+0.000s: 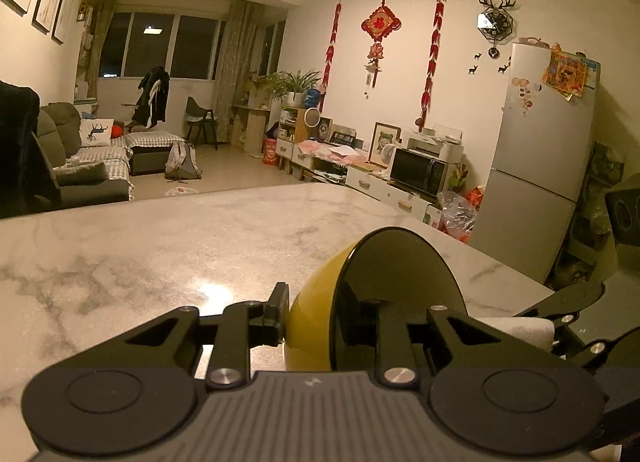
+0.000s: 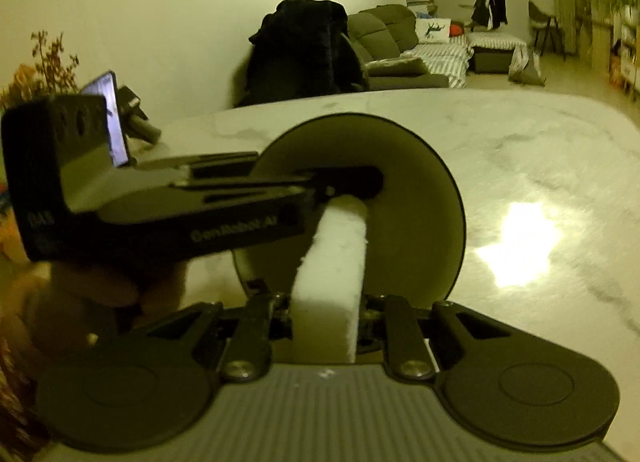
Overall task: Clean bowl
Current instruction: 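Rub the sponge around the bowl's inner wall with the right tool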
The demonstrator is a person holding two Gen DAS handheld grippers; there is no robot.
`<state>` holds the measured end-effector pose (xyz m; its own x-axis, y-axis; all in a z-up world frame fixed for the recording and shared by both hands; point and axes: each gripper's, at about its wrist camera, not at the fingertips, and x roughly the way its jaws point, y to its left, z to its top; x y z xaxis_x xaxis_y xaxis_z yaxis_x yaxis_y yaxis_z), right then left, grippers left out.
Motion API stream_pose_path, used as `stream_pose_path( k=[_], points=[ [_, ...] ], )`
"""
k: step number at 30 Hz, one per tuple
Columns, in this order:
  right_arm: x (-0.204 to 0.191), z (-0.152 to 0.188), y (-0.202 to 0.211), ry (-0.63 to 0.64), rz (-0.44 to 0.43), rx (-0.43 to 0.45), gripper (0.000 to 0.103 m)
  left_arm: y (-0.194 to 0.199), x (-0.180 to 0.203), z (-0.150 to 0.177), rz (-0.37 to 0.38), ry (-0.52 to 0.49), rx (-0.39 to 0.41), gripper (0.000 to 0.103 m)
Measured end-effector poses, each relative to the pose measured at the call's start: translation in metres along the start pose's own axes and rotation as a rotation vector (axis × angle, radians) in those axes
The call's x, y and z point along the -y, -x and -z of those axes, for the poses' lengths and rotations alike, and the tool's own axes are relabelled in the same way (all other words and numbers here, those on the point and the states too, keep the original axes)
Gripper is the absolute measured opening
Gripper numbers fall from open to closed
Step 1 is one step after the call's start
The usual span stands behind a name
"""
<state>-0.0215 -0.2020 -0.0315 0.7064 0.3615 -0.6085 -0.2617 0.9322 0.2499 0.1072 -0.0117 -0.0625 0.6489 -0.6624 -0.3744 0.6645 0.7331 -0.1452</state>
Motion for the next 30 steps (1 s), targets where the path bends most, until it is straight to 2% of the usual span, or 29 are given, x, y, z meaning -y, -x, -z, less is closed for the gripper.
stream_pose_path(
  k=[8, 11, 15, 19, 25, 30],
  points=[
    [-0.003, -0.001, -0.001, 0.074, 0.095, 0.013, 0.019, -0.001, 0.001, 0.002, 0.004, 0.001, -0.018, 0.024],
    [-0.009, -0.002, 0.001, 0.165, 0.21, 0.054, 0.018, -0.001, 0.003, 0.002, 0.01, -0.008, -0.024, 0.025],
    [-0.013, -0.007, 0.006, 0.223, 0.281, 0.097, 0.019, -0.002, 0.002, 0.003, 0.007, -0.007, -0.026, 0.025],
    [-0.01, -0.002, 0.004, 0.207, 0.261, 0.08, 0.019, -0.002, 0.0, 0.004, 0.007, 0.0, -0.029, 0.025],
    [-0.008, 0.006, -0.002, 0.114, 0.132, 0.022, 0.019, -0.001, -0.001, 0.005, 0.005, 0.0, -0.034, 0.025],
    [-0.009, 0.001, -0.002, 0.039, 0.052, 0.009, 0.019, -0.001, -0.003, 0.004, 0.006, 0.006, -0.032, 0.027]
  ],
)
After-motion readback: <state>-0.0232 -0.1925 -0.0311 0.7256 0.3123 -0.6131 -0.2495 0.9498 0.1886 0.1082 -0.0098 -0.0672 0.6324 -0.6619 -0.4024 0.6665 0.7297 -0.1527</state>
